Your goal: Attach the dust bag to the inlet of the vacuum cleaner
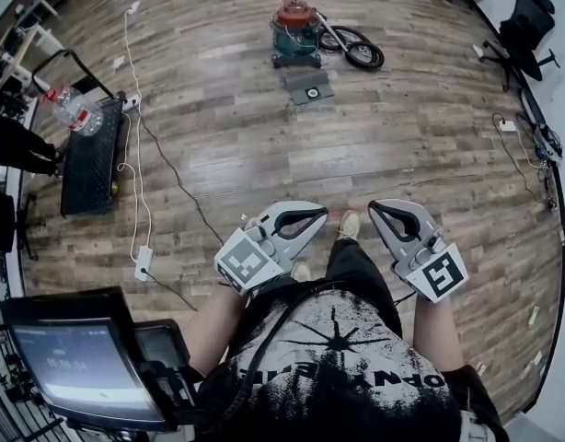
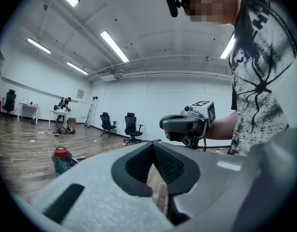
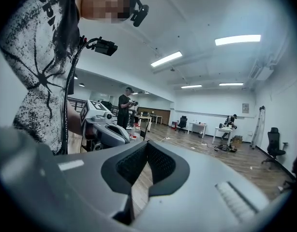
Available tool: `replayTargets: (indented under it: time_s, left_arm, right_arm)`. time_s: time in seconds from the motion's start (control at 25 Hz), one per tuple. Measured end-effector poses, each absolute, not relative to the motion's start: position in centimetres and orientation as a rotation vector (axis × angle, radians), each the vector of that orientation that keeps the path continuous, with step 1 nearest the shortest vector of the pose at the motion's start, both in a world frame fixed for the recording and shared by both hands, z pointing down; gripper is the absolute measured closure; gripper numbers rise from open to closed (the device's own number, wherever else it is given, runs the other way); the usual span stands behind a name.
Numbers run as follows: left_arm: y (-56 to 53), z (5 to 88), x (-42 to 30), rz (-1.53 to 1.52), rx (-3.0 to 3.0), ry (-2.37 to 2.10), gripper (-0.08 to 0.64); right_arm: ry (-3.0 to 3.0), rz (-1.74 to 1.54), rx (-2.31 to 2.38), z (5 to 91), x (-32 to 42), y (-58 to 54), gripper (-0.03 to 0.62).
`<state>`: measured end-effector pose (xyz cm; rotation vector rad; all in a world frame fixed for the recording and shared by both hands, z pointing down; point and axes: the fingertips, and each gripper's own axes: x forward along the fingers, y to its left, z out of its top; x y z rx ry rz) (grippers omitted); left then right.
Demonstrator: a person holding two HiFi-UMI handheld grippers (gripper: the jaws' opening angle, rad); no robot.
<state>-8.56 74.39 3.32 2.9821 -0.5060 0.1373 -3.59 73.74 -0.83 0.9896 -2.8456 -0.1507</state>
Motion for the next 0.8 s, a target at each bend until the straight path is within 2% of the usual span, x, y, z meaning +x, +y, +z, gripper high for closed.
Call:
replayTargets:
  time_s: [0.44, 0.8]
  left_arm:
    - [63.3, 3.7, -5.3, 0.142, 2.934, -0.683, 0.563]
    - [54.6, 1.6, 1.1, 0.087, 2.942, -0.742, 0.563]
  right_arm:
    - [-2.926, -0.168, 0.816, 0.1, -0.2, 64.1, 0.586]
    - [-2.955, -0.153, 0.744, -0.4, 5.9, 56.5, 0.586]
